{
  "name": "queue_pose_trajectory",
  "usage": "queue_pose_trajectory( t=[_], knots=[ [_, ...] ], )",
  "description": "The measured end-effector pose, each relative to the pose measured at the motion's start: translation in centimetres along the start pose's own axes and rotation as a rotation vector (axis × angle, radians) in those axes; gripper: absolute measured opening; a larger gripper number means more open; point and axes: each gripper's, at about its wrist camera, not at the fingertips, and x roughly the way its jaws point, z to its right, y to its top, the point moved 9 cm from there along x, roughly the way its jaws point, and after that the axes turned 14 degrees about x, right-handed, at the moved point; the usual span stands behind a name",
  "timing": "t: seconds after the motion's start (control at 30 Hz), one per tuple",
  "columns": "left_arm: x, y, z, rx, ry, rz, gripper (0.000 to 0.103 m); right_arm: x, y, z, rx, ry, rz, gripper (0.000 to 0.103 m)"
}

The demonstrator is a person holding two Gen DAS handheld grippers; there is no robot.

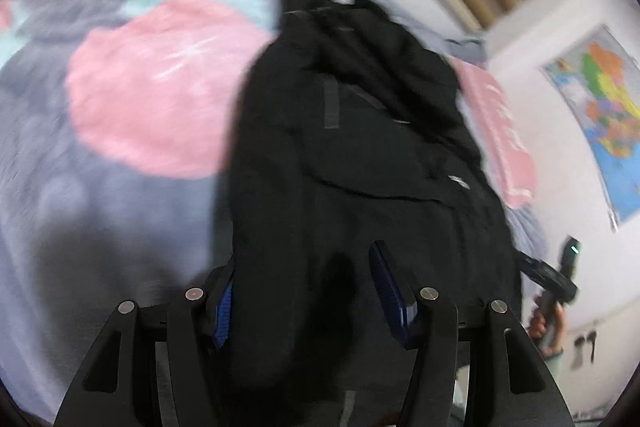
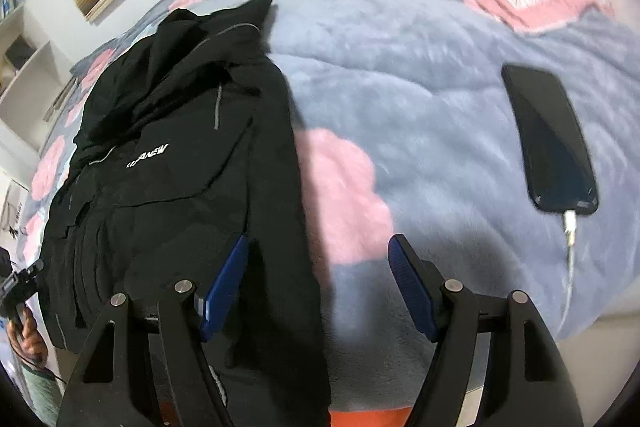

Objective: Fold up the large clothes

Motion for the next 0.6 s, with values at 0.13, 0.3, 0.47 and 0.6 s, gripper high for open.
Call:
queue_pose_trajectory(
  t=[0.13,0.3,0.47,0.6],
  knots=[
    [0.4,1.2,2.0,0.012,-0.092,0.024,0.060,1.6,-0.8,-0.4,0.020,0.057,-0.060,0.074],
    [1.0,1.6,2.8,-0.041,-0.160,0.051,0.060,1.1,-1.8,-3.7,-0.042,0.110,-0.073,0.048],
    [-1.9,2.6,5.2,-0.015,-0.270,0.144,0.060,-1.4,-2.8,-7.2,-0.081,0.256,-0.086,0.048],
    [-0.5,0.1,3.8,-0.093,-0.272,0.080,0.060,0.7,-5.1,-6.2,-0.063,0.199,-0.162,0.055]
  ],
)
